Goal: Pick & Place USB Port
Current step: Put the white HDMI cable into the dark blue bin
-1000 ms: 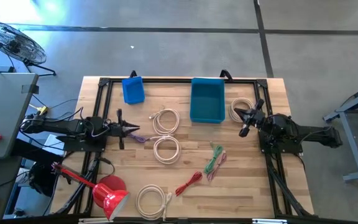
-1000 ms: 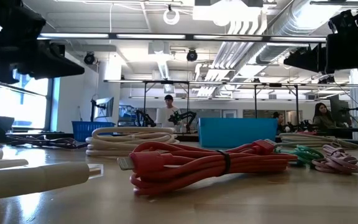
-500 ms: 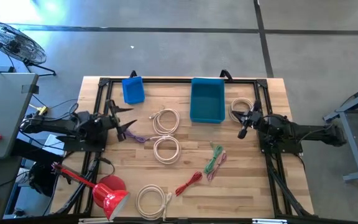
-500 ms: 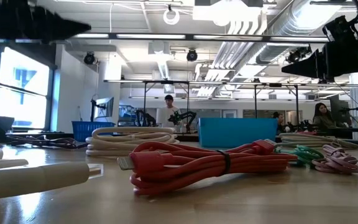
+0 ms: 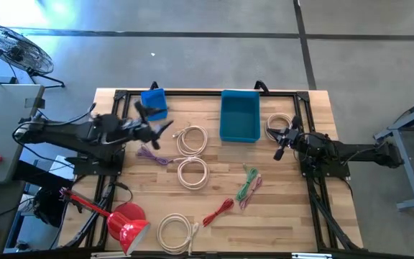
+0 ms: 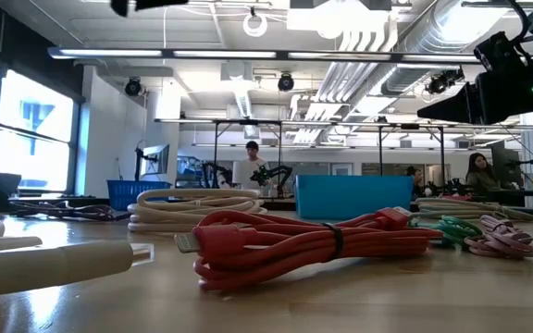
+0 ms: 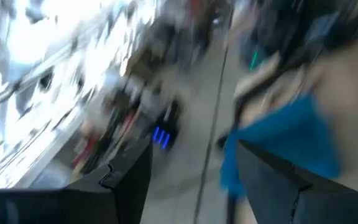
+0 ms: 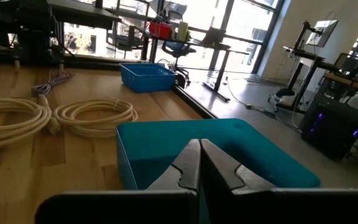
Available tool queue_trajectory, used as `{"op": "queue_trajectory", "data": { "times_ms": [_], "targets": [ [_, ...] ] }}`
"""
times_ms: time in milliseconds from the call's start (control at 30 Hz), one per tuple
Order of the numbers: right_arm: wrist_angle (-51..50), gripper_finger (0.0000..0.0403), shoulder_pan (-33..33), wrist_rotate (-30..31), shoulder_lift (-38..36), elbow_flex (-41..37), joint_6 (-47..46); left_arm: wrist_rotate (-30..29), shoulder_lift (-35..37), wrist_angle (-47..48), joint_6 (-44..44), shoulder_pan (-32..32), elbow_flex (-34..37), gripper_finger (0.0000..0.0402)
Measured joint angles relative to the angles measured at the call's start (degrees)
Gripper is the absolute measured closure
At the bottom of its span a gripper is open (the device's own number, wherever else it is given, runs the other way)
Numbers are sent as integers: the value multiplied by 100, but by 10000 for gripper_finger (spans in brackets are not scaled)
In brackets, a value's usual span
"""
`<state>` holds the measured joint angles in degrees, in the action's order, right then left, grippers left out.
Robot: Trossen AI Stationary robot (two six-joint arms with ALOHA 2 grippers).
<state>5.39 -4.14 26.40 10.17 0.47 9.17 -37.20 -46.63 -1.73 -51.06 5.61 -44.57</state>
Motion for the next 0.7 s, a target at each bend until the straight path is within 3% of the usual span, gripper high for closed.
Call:
{"op": "queue_trajectory", "data": {
  "times_ms": [100, 267, 400, 567, 700],
  "targets": [
    [-26, 402, -1, -83, 0, 0, -36, -520, -592, 743, 6, 0, -650, 179],
    [-46, 402, 2, -277, 0, 0, -123, -572, -1353, 1153, 31, 2, -1201, 180],
    [-66, 402, -1, -283, 0, 0, -125, -746, -1745, 1207, 291, 0, -1249, 180],
    [-92, 402, -1, -301, 0, 0, -167, -1760, -2024, 1248, 305, -3, -1249, 180],
    [-107, 402, -1, -303, 0, 0, -167, -2007, -2151, 1225, 362, -3, -1249, 180]
  ]
}}
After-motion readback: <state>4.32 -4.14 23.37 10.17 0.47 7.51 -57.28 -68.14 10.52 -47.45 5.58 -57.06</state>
